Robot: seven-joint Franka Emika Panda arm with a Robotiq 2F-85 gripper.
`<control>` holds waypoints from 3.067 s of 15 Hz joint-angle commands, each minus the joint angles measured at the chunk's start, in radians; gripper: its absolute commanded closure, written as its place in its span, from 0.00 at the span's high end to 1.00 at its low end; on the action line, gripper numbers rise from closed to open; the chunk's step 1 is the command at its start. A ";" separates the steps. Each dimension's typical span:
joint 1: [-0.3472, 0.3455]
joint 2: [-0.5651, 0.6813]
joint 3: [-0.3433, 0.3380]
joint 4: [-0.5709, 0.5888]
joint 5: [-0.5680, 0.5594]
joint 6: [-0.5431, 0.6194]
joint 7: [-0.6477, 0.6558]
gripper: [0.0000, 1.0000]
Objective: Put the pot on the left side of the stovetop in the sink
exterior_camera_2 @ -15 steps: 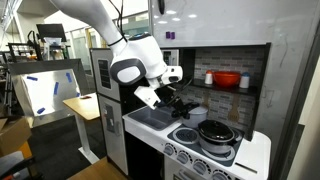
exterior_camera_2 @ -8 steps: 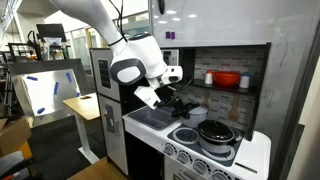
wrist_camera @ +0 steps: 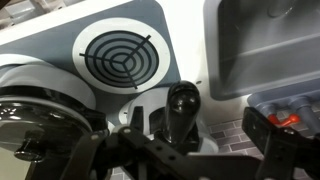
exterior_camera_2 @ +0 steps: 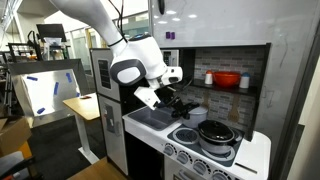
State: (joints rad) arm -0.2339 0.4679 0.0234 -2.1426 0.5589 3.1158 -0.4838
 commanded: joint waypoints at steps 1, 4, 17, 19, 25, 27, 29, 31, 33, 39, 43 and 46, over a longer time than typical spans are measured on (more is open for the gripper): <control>0.000 0.000 0.000 0.000 0.000 0.000 0.000 1.00; 0.000 0.000 0.000 0.000 0.000 0.000 0.000 1.00; 0.000 0.000 0.000 0.000 0.000 0.000 0.000 1.00; 0.000 0.000 0.000 0.000 0.000 0.000 0.000 1.00; -0.001 0.022 0.001 0.013 -0.007 0.020 -0.010 1.00; -0.015 0.040 0.017 0.021 0.000 0.037 -0.015 1.00; -0.020 0.057 0.022 0.028 0.001 0.061 -0.018 1.00; -0.016 0.074 0.019 0.034 -0.002 0.085 -0.015 1.00; -0.018 0.089 0.023 0.039 -0.005 0.110 -0.017 1.00; -0.003 0.110 0.021 0.047 -0.011 0.152 -0.009 1.00; 0.008 0.098 0.013 0.045 -0.010 0.177 -0.008 1.00; 0.005 0.105 0.015 0.053 -0.011 0.186 -0.008 1.00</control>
State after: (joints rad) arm -0.2268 0.5669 0.0367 -2.0977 0.5546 3.2794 -0.4837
